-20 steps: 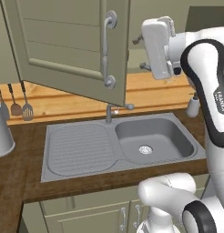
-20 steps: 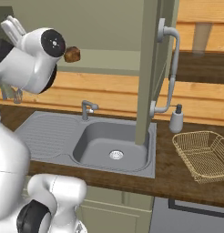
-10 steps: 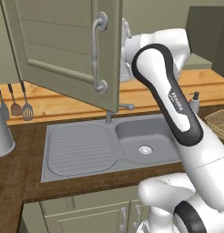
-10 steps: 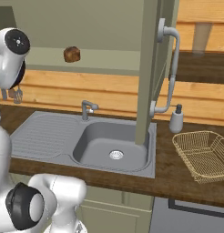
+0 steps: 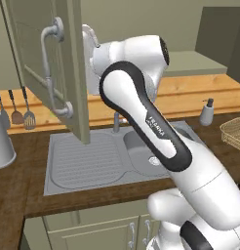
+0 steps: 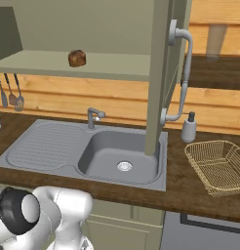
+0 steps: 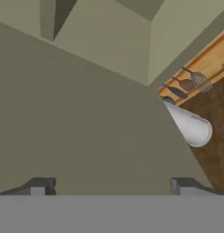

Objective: Open the cabinet, pick up the bread from the cabinet and place it in the basket. Then move the basket to the dining counter.

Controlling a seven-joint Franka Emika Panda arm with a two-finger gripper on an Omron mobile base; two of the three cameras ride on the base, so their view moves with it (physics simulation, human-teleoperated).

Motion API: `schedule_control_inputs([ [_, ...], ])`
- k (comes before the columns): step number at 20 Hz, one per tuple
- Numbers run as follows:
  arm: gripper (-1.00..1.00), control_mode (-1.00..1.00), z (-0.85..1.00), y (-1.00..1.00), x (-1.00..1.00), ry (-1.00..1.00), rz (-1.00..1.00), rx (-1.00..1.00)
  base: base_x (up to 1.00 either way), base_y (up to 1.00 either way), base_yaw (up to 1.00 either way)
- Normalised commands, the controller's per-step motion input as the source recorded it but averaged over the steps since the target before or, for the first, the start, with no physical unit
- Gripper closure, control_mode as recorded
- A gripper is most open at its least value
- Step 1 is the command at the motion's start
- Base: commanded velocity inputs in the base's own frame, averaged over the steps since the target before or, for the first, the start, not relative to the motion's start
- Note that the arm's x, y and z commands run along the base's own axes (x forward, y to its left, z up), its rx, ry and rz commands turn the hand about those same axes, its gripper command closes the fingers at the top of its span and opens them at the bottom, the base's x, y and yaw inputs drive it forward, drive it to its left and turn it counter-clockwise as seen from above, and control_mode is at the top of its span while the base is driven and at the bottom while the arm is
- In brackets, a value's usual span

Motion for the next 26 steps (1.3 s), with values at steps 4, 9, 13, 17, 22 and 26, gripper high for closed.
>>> schedule_control_inputs([
  [4,-1.0,-1.0,-0.22,1.0,0.02,-0.12,0.0,-0.11,0.0,0.0,0.0],
  [9,-1.0,-1.0,-0.13,0.68,0.06,-0.15,0.0,-0.14,0.0,0.0,0.0],
  [13,-1.0,-1.0,-0.09,-0.91,-0.33,-0.15,-0.09,-0.22,0.0,0.0,0.0],
  [17,-1.0,-1.0,0.0,-1.0,-0.57,-0.17,-0.12,-0.2,0.0,0.0,0.0],
  [22,-1.0,-1.0,-0.01,-1.0,-0.27,-0.1,-0.15,-0.24,0.0,0.0,0.0],
  [26,-1.0,-1.0,-0.04,-1.0,-0.27,-0.01,-0.17,-0.34,0.0,0.0,0.0],
])
